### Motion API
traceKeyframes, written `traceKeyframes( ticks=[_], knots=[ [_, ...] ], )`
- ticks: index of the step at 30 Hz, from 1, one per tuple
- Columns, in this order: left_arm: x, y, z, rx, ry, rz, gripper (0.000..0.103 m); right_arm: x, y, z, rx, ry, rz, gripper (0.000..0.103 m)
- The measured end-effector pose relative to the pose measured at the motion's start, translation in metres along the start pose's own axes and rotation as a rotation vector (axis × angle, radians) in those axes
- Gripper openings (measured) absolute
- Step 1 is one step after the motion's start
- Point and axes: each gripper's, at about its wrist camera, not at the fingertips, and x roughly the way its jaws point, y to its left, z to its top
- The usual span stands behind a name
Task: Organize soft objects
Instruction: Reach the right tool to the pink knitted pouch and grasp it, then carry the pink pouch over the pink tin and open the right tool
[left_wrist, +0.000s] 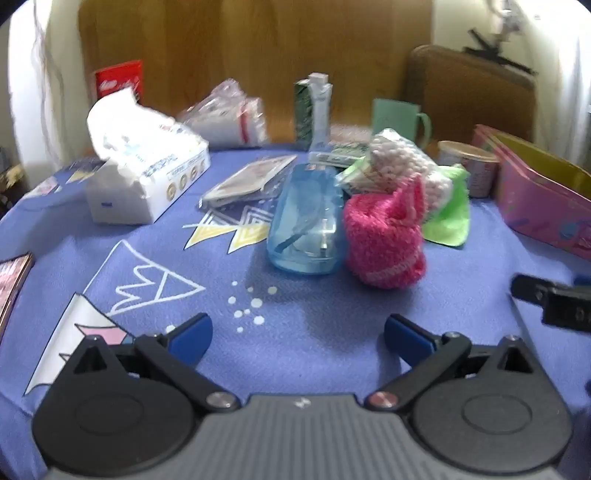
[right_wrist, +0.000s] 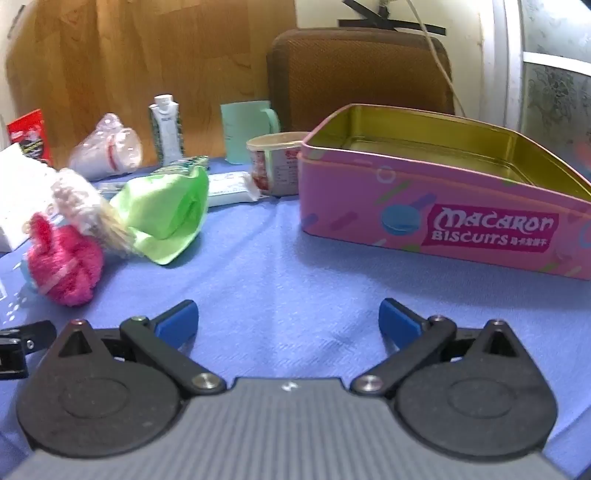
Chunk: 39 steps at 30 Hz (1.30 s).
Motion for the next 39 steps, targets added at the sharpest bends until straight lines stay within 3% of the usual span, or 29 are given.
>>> traceKeyframes(
  ticks=[2, 6, 12, 17, 20, 21, 22, 23, 25, 28, 32, 39],
  knots=[
    [-0.003, 0.006, -0.004, 0.024, -0.02, -0.037, 0.103, -0.003, 0.008, -0.001, -0.037, -0.02, 0.014, 0.098],
    [-0.007, 0.027, 0.001, -0.016, -0.037, -0.118, 0.103, 0.0, 0.02, 0.004, -0.117, -0.035, 0.104, 0.073],
    [-0.013, 0.063, 0.034, -0.162, -0.138, -0.288, 0.101, -0.007, 0.051, 0.018, -0.24, -0.077, 0.294, 0.063],
    [-0.001, 0.047, 0.06, -0.101, -0.146, -0.443, 0.084, 0.006, 0.08, 0.019, -0.347, -0.018, 0.383, 0.064],
    [0.011, 0.023, 0.065, -0.035, -0.107, -0.474, 0.065, 0.021, 0.091, 0.024, -0.338, 0.019, 0.424, 0.063],
    [0.017, 0.016, 0.066, -0.014, -0.087, -0.487, 0.064, 0.025, 0.094, 0.025, -0.334, 0.029, 0.431, 0.063],
    [0.019, 0.011, 0.065, 0.002, -0.084, -0.47, 0.063, 0.028, 0.095, 0.025, -0.327, 0.044, 0.44, 0.059],
    [0.019, 0.005, 0.063, 0.023, -0.092, -0.438, 0.058, 0.029, 0.094, 0.025, -0.319, 0.061, 0.45, 0.048],
    [0.015, 0.003, 0.059, 0.029, -0.091, -0.451, 0.054, 0.024, 0.092, 0.022, -0.317, 0.048, 0.449, 0.044],
    [-0.002, 0.003, 0.052, 0.001, -0.077, -0.549, 0.054, 0.006, 0.077, 0.013, -0.32, 0.036, 0.451, 0.043],
    [-0.019, -0.03, 0.051, 0.082, -0.121, -0.657, 0.055, -0.023, 0.05, 0.001, -0.324, -0.045, 0.422, 0.042],
    [-0.019, -0.12, 0.096, 0.165, -0.239, -0.778, 0.056, -0.045, -0.008, 0.025, -0.224, -0.229, 0.17, 0.042]
  ],
)
